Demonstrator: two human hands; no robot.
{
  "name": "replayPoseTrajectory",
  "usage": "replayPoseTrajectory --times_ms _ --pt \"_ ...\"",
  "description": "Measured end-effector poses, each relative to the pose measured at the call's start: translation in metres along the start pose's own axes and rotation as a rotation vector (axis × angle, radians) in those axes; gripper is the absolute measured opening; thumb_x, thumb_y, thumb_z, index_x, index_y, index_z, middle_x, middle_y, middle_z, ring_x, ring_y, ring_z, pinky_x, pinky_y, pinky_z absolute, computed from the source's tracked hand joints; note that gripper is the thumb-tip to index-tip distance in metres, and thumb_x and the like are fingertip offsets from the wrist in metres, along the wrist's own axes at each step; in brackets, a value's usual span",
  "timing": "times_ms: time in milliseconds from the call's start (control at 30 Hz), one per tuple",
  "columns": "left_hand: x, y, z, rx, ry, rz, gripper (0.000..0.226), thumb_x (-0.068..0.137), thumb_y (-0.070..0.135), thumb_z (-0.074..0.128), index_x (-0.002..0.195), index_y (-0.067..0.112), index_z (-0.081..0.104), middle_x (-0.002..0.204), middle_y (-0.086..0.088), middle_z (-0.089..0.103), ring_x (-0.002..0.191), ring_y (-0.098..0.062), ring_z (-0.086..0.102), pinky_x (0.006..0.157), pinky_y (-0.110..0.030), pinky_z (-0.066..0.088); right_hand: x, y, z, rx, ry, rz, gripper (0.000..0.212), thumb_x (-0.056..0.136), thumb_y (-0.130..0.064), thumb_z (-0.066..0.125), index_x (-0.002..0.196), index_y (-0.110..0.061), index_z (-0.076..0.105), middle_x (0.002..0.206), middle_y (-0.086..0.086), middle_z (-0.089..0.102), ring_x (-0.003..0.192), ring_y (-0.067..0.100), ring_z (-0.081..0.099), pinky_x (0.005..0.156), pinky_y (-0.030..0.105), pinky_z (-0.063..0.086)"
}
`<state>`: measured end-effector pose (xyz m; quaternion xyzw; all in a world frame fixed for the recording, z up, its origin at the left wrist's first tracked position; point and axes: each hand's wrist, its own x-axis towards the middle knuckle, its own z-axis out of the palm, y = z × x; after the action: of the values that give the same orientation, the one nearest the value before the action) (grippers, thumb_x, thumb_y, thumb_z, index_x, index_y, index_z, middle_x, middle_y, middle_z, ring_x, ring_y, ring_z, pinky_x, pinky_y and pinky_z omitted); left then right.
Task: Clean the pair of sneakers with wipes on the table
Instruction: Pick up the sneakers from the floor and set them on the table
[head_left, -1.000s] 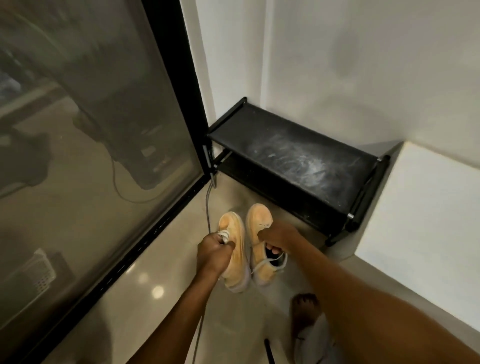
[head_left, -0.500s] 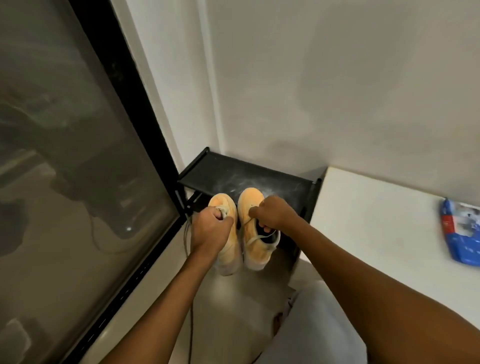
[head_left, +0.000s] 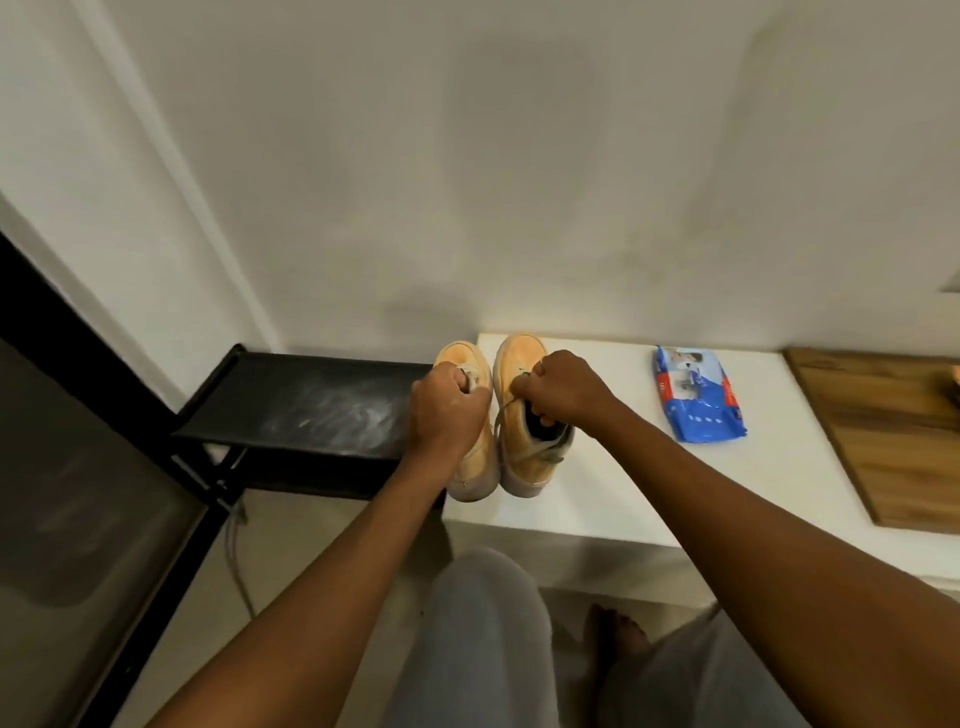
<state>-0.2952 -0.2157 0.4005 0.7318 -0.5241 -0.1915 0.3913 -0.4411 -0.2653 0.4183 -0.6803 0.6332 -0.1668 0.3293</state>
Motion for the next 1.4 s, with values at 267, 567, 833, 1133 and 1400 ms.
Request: replayPoseTrajectory --times_ms 267,567,833,1133,1400 --pt "-0.010 0.030 0.091 0.033 -0.128 0.104 0.039 0.089 0.016 0.065 0.062 0.020 0.037 0.054 0.004 0.039 0.047 -0.010 0.036 0.047 -0.024 0.029 0.009 0.083 -0.034 -0.045 0.060 0.129 0.033 0.088 -0.037 0.059 0.065 -0.013 0.057 0.067 0.008 0.067 0.068 0.024 0.069 0.076 0.037 0.058" --pt "-0.014 0.009 0.141 0.144 -0.185 0.143 0.020 0.098 0.023 0.060 0.080 0.018 0.051 0.069 0.004 0.052 0.054 -0.010 0.045 0.048 -0.017 0.027 0.026 0.125 -0.011 -0.169 0.063 0.196 0.035 0.088 -0.044 0.060 0.067 -0.017 0.053 0.063 0.001 0.055 0.064 0.019 0.060 0.066 0.032 0.054" --pt "-0.011 -0.004 0.154 0.233 -0.186 0.184 0.014 0.098 0.025 0.060 0.090 0.017 0.052 0.080 0.001 0.057 0.069 -0.018 0.056 0.057 -0.025 0.040 0.033 0.122 0.006 -0.253 0.083 0.176 0.038 0.090 -0.044 0.058 0.063 -0.019 0.052 0.061 0.000 0.056 0.057 0.016 0.058 0.054 0.025 0.044" --pt "-0.008 -0.009 0.154 0.250 -0.197 0.118 0.016 0.098 0.030 0.061 0.092 0.016 0.055 0.082 0.000 0.058 0.068 -0.015 0.055 0.049 -0.018 0.030 0.033 0.126 0.010 -0.247 0.112 0.125 0.042 0.088 -0.049 0.063 0.061 -0.019 0.051 0.061 0.000 0.055 0.055 0.014 0.054 0.048 0.022 0.033" --pt "-0.009 0.007 0.132 0.391 -0.218 0.103 0.023 0.097 0.040 0.058 0.091 0.019 0.065 0.082 0.002 0.063 0.071 -0.015 0.058 0.048 -0.022 0.030 0.032 0.138 -0.001 -0.108 0.182 0.119 0.037 0.085 -0.050 0.067 0.072 -0.016 0.065 0.066 0.000 0.063 0.064 0.017 0.064 0.065 0.032 0.058"
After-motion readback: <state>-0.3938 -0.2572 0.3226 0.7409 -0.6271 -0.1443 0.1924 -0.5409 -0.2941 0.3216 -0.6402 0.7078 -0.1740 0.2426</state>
